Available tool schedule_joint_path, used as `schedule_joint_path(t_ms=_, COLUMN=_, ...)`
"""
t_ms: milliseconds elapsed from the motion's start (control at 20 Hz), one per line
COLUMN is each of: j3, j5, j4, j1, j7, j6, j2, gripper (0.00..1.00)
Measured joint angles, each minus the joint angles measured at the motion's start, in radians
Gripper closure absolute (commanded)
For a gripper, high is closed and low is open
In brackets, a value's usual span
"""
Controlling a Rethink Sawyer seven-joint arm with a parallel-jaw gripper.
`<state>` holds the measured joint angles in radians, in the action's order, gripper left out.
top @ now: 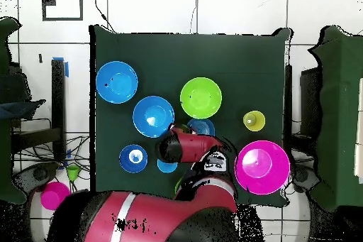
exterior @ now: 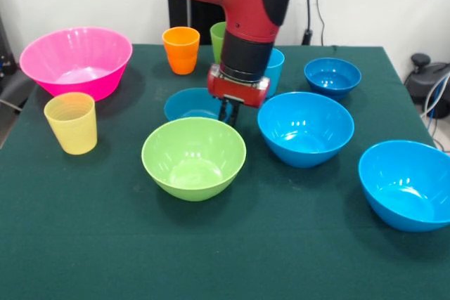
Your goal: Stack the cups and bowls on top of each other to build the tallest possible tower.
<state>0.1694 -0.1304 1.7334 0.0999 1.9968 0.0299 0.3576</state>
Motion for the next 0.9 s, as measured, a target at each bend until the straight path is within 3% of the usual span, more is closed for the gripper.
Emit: schedule_joint_path(t_ms=900, j3=0.020, j5=0.066, j4=-0.042, j1=-0.062, j7=0.000, j6=0.001, j2=-0.019, gripper=1.00)
